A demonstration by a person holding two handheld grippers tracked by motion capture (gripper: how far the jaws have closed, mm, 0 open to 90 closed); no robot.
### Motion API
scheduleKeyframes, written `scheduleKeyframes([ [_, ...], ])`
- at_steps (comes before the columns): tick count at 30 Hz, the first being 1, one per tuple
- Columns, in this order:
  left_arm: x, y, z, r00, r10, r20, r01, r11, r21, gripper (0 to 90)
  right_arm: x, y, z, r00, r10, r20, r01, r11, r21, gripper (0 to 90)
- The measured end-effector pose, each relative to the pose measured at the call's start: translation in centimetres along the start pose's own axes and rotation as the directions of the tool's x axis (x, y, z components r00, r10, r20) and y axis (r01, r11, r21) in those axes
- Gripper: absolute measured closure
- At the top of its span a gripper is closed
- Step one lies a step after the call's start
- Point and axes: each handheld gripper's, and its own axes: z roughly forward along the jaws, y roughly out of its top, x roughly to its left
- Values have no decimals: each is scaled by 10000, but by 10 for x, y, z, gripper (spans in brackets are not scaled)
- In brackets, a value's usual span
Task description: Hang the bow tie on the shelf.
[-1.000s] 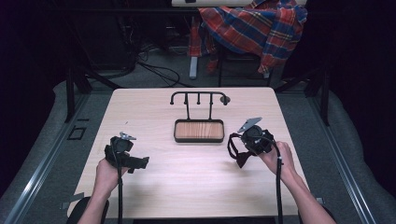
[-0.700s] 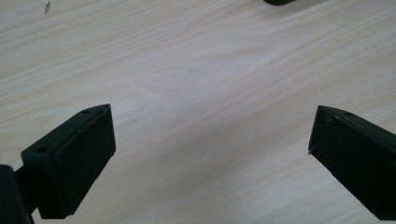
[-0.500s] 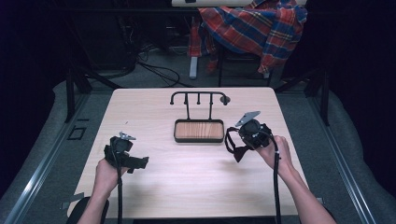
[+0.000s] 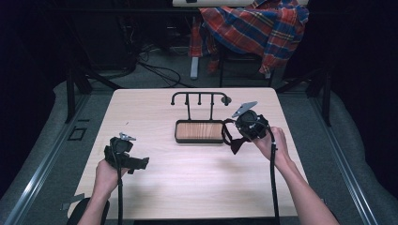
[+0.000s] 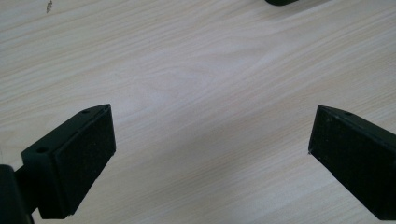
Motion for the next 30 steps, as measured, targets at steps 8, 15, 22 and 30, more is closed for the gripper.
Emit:
scheduleKeyframes([
  [8, 0, 0, 0, 10000, 0, 16, 0, 10000, 2, 8, -6, 8, -1, 9999, 69, 121, -68, 9999, -93, 888],
  [15, 0, 0, 0, 10000, 4, 17, -4, 10000, 6, 8, -11, 17, -3, 9998, 158, 134, -154, 9994, -296, 888],
  [22, 0, 0, 0, 10000, 6, 13, -6, 10000, 10, 8, -15, 28, -5, 9995, 138, 270, -127, 9990, -418, 888],
  [30, 0, 0, 0, 10000, 6, 7, -6, 10000, 13, 8, -21, 40, -7, 9990, 152, 418, -131, 9986, -505, 888],
])
